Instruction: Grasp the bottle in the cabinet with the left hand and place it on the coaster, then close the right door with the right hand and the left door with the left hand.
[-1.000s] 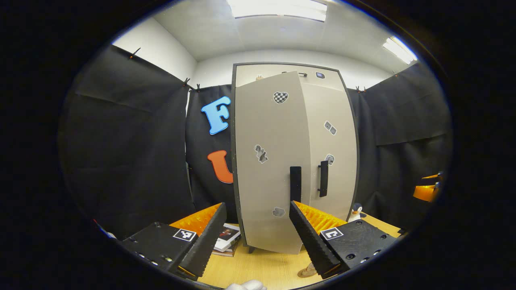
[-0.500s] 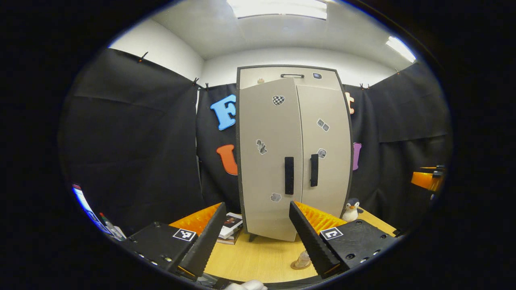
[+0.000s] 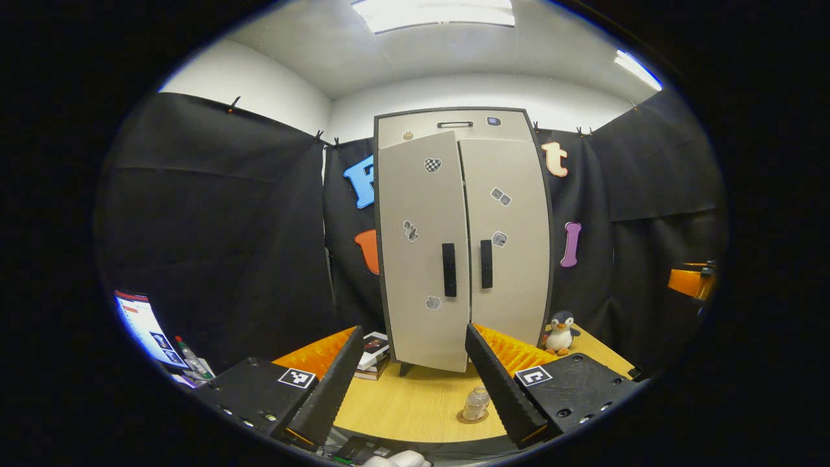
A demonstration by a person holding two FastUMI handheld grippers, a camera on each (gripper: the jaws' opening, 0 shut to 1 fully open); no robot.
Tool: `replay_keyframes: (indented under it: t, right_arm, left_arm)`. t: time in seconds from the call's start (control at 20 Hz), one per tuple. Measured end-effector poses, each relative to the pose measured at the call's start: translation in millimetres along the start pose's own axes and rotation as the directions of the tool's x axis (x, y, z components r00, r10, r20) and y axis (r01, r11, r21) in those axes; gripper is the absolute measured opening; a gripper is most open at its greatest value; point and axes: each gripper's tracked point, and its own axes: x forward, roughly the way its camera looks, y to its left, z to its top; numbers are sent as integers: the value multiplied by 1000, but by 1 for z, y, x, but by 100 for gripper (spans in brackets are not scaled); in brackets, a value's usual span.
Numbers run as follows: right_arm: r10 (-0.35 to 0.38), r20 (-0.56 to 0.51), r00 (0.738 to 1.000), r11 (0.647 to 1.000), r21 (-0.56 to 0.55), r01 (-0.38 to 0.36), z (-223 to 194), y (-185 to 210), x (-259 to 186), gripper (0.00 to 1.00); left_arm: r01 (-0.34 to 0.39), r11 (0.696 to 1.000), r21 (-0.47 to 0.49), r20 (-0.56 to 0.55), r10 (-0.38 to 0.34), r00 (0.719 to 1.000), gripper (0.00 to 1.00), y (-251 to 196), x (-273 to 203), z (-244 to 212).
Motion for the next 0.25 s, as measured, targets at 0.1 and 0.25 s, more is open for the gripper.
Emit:
replay_keyframes:
  t: [0.1,0.25]
  right_arm:
    - [-7,13,1000,1000,-8,7,2,-7,-6,96]
    - [-5,25,1000,1000,-13,6,3,-9,-13,96]
  left_arm:
    - [10,1000,-2,-5,-10,1000,96,-8,-8,0]
    - [13,1000,0,-7,-13,1000,95,-11,-13,1]
